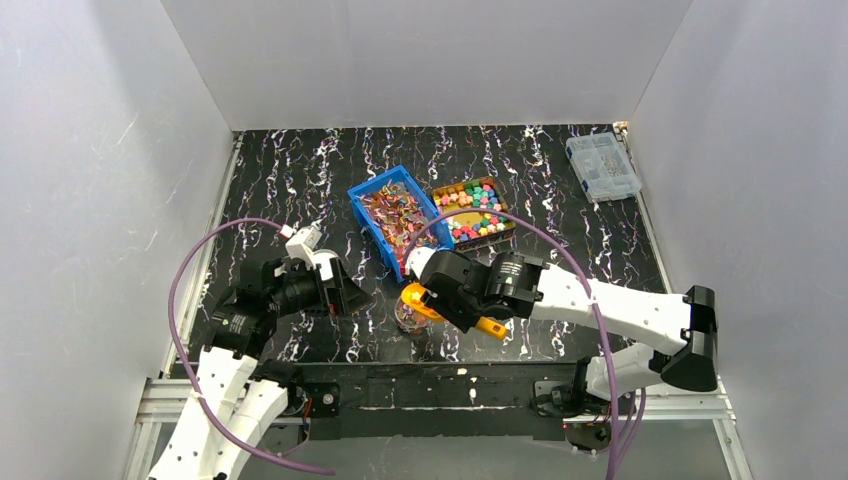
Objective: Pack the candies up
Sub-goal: Place the fake candies in the packing bottle.
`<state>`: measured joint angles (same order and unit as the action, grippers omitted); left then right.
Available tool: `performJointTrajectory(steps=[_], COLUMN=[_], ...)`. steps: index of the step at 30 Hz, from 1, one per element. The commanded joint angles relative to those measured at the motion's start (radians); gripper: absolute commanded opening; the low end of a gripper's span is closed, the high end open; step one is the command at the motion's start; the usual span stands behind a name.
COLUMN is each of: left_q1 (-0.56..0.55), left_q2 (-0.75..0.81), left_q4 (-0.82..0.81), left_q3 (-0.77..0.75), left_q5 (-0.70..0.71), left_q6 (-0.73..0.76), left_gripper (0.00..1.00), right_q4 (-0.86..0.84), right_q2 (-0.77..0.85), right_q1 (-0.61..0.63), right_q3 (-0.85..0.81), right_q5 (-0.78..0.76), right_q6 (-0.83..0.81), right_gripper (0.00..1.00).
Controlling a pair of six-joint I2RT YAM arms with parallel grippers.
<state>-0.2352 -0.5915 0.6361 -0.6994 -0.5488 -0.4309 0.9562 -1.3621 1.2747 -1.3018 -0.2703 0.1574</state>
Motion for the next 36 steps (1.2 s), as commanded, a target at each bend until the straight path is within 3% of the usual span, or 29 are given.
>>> performJointTrajectory(steps=[1,15,36], left_q1=[-0.004,-0.004,-0.004], left_q2=[0.013,0.022,0.034], left_q4=[0.004,0.003,-0.001], left_q3=[0.009,0.011,0.012], left_q5=[0.01,0.012,0.012], left_q6=[0.002,0.001,0.001], left_gripper=[0.98,0.98,0.98], right_q4=[0.054,0.254,0.45], right_q2=[-0.031,-0.215,-0.352], right_q1=[0.017,0.02,-0.001], right_q3=[-0.06,-0.184,-0.337], right_q5=[-0.001,0.0,0.019], right_q6=[0.064,0.069,0.057], right_gripper=[0.01,0.01,0.01])
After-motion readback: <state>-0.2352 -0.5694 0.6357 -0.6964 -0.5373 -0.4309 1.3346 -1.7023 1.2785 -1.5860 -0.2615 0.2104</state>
